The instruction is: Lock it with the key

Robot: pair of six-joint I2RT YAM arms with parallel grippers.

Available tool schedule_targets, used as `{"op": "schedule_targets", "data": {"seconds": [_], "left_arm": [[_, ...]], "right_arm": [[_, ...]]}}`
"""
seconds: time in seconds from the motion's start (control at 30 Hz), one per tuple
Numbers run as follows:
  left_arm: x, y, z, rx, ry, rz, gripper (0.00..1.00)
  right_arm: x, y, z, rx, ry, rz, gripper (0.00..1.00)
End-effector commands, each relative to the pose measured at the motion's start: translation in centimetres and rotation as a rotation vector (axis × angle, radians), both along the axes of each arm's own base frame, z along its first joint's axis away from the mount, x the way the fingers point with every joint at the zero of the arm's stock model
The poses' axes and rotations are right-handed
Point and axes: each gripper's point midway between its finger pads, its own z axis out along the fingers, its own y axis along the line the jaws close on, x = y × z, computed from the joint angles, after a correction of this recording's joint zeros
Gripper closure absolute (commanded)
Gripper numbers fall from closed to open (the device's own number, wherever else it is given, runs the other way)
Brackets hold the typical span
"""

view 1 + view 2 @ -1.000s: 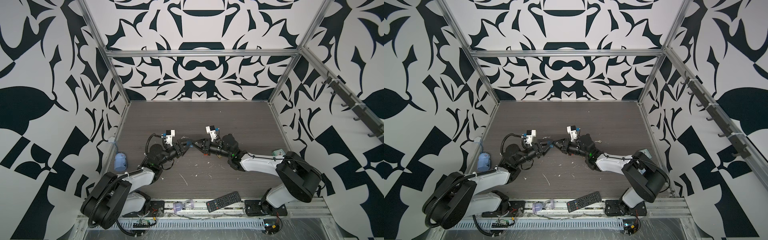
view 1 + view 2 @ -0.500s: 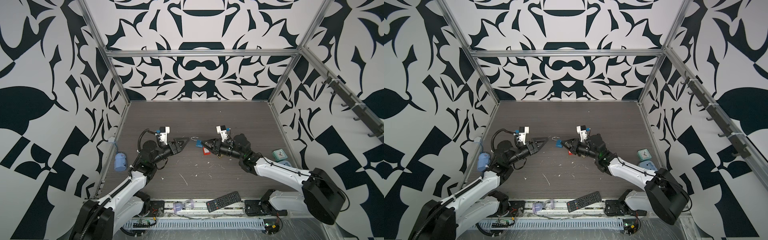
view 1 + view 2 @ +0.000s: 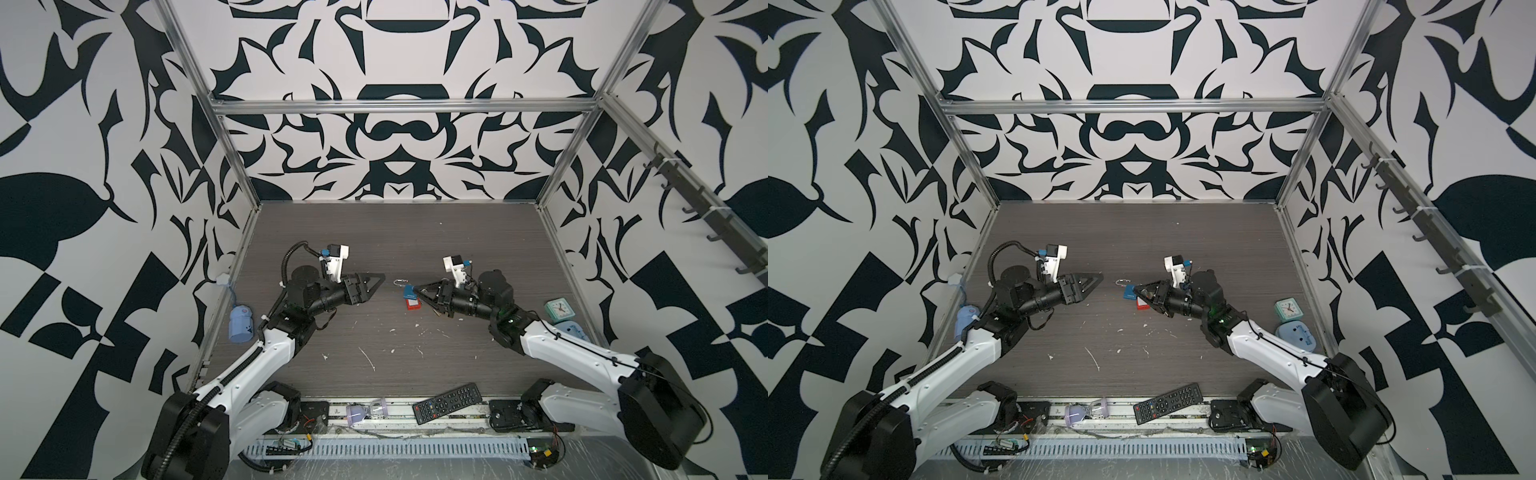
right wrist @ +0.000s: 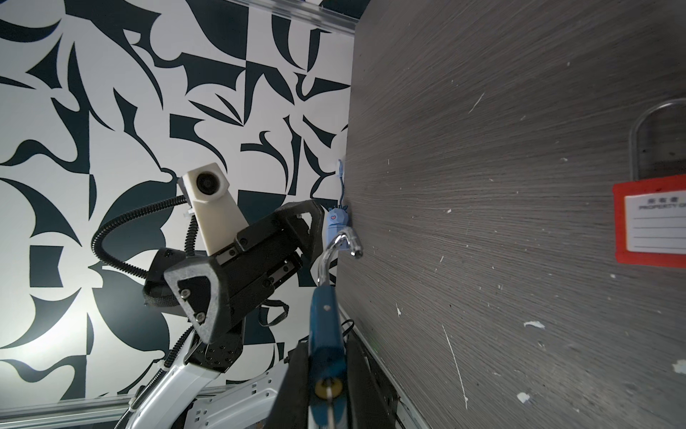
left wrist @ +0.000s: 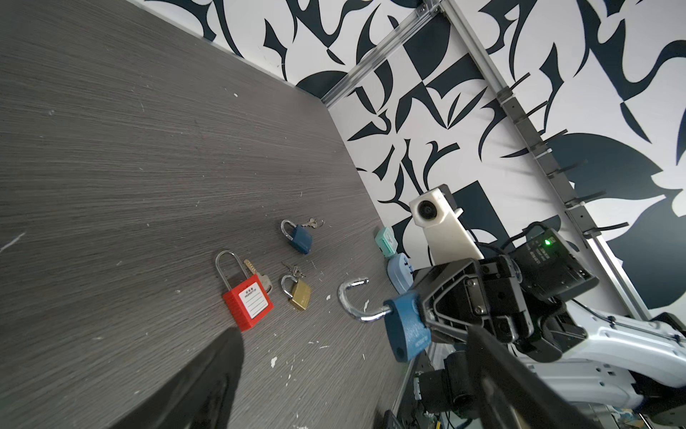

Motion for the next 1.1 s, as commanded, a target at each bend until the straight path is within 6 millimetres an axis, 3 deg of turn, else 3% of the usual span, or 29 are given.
{"op": "schedule_targets", "data": {"seconds": [0.0, 0.47, 0.5, 0.7, 0.83, 0.93, 1.07], "left_arm": [[0.2, -0.9, 1.3, 0.004, -0.073, -0.069, 0.05], [1.5, -3.0, 1.2, -0.004, -0.057, -0.185, 0.07], [1.9, -3.1, 0.0, 0.002, -0.029, -0.184, 0.07], [1.9, -3.6, -0.8, -0.013, -0.017, -0.225, 0.08], [1.6, -4.0, -0.9, -0.04, -0.018, -0.256, 0.11], [1.3, -4.1, -1.9, -0.035, -0.002, -0.269, 0.22], [0.6, -4.0, -2.4, -0.04, 0.009, -0.277, 0.28]], "right_arm": [[-0.4, 0.1, 3.2, 0.079, -0.061, 0.032, 1.0], [0.0, -0.9, 3.5, 0.074, -0.009, 0.022, 1.0], [0.0, -1.0, 3.3, 0.072, -0.003, 0.017, 1.0], [0.1, -1.1, 2.7, 0.086, 0.011, 0.008, 1.0], [0.5, -0.8, 2.8, 0.113, 0.026, 0.017, 1.0], [0.7, -0.7, 2.2, 0.119, 0.034, 0.012, 1.0], [0.3, -0.8, 1.0, 0.132, 0.059, 0.007, 1.0]]}}
